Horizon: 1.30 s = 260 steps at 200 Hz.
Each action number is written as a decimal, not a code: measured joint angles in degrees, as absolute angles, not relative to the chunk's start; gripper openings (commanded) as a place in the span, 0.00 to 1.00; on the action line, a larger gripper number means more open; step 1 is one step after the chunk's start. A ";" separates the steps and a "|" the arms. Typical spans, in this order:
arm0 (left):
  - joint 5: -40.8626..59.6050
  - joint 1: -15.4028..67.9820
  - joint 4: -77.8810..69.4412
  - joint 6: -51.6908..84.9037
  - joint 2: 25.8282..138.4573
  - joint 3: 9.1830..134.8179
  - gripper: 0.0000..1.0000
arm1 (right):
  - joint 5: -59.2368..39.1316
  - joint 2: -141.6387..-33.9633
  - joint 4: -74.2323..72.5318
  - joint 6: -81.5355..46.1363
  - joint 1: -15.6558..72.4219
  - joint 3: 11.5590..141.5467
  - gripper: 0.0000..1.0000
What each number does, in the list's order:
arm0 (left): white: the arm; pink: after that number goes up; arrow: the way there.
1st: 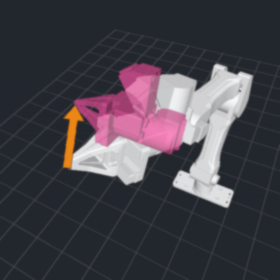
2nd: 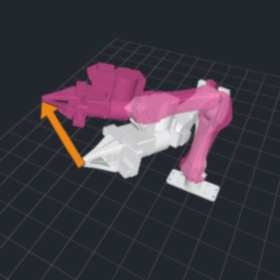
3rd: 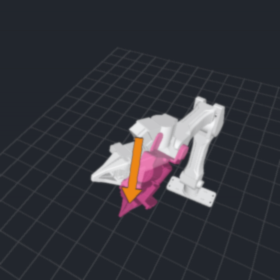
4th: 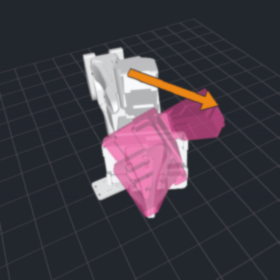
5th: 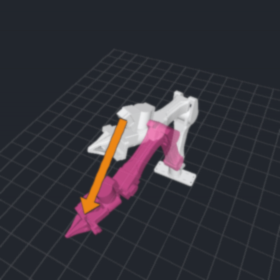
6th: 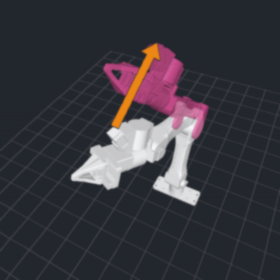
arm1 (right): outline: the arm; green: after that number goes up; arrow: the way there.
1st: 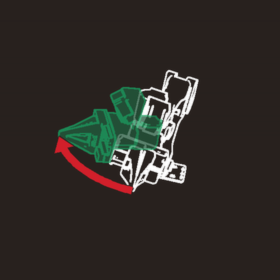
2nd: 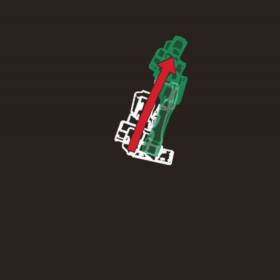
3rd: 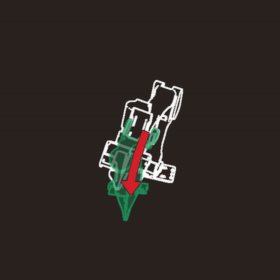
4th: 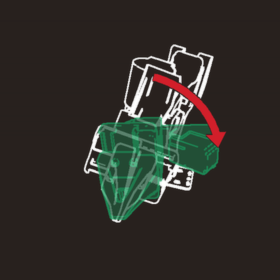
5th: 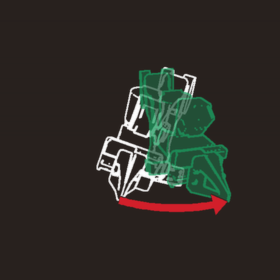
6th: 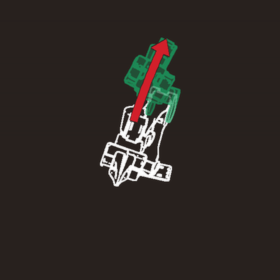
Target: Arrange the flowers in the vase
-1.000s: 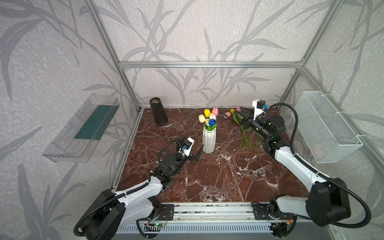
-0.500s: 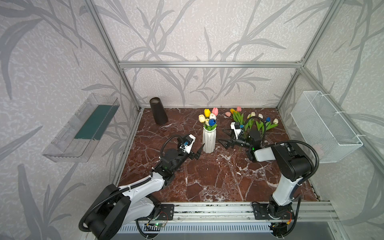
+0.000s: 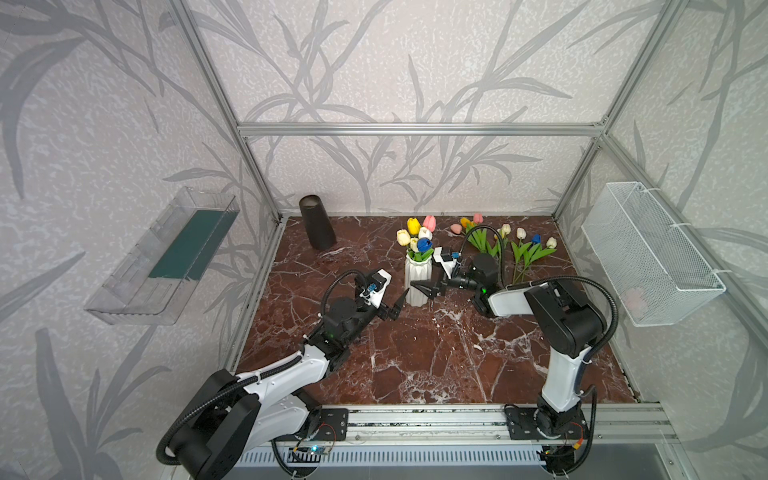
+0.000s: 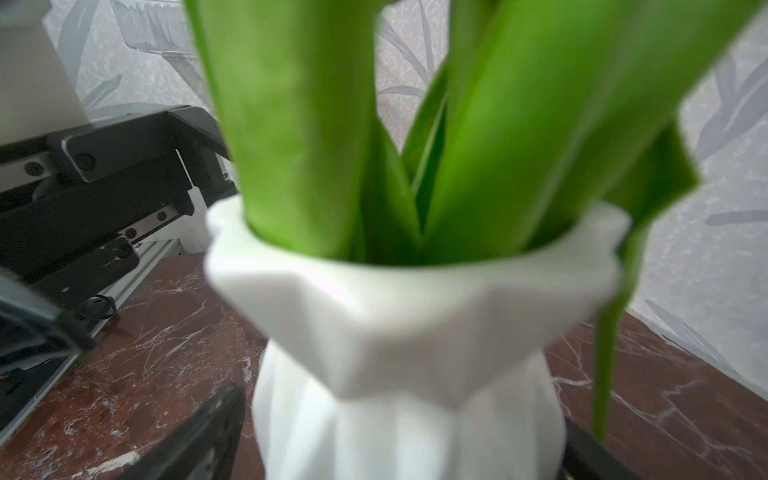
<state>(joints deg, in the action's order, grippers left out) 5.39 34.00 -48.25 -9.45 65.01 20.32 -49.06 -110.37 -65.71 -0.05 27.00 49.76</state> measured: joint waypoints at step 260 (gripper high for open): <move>1.08 33.74 -53.65 -10.98 65.12 19.27 1.00 | -1.23 -112.53 -53.74 1.21 33.08 64.95 0.25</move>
<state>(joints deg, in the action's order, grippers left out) 1.08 33.74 -53.65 -10.98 65.12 19.27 -1.23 -112.53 -53.74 1.21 33.08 64.95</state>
